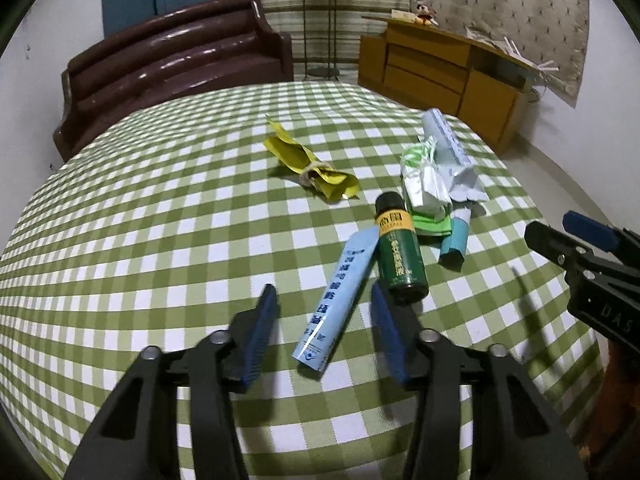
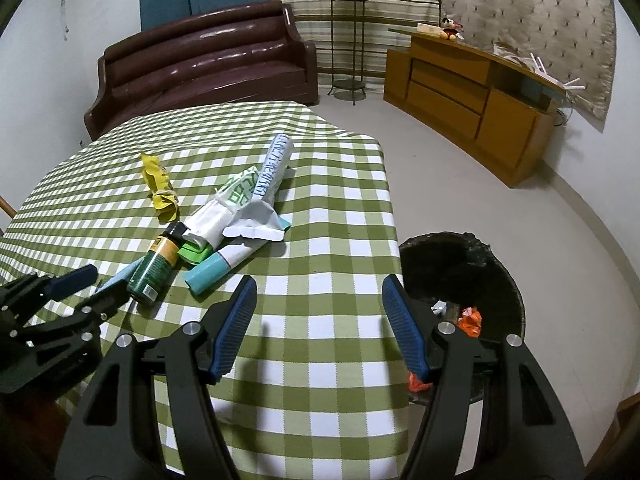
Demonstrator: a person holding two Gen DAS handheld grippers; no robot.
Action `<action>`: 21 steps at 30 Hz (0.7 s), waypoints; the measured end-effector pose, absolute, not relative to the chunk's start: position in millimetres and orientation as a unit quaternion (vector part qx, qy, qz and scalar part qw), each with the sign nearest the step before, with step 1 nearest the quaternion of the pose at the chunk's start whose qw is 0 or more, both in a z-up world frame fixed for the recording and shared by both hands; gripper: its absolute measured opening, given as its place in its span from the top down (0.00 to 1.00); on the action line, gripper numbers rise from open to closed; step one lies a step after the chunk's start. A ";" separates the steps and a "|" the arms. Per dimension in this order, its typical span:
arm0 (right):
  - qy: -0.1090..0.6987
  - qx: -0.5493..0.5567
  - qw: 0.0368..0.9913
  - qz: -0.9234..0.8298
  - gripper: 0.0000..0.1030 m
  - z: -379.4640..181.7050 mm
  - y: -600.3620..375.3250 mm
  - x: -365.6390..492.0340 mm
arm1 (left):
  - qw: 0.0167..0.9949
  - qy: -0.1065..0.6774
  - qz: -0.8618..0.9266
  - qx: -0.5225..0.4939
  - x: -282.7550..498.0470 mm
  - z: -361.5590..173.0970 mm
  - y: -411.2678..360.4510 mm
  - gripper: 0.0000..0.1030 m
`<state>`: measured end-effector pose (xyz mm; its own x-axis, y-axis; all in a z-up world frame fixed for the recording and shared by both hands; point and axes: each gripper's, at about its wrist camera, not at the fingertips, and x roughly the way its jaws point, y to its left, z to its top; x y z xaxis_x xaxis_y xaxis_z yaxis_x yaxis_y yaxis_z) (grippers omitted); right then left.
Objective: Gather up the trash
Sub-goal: 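Return both grippers to the table and grasp the blue tube with the left gripper, then grasp the green spray can with the right gripper while the left gripper holds the blue tube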
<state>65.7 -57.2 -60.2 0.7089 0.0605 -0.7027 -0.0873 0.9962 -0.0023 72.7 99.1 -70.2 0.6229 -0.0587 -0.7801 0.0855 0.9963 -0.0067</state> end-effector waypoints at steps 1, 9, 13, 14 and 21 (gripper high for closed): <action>0.380 -0.018 0.924 0.041 0.38 -60.5 -56.5 66.4 | 0.900 0.433 -0.042 0.017 73.7 -70.9 98.1 0.61; 0.382 -0.019 0.923 0.047 0.38 -62.4 -50.7 68.1 | 0.901 0.429 -0.063 0.012 79.9 -72.3 96.2 0.85; 0.381 -0.021 0.923 0.052 0.38 -60.6 -46.2 67.7 | 0.902 0.427 -0.059 0.006 74.9 -71.2 101.4 0.86; 0.381 -0.022 0.923 0.055 0.38 -59.9 -44.0 67.6 | 0.903 0.426 -0.058 0.004 73.2 -70.8 103.6 0.86; 0.377 -0.029 0.923 0.073 0.38 -54.7 -22.6 67.9 | 0.907 0.420 -0.024 -0.010 64.1 -65.3 134.5 0.86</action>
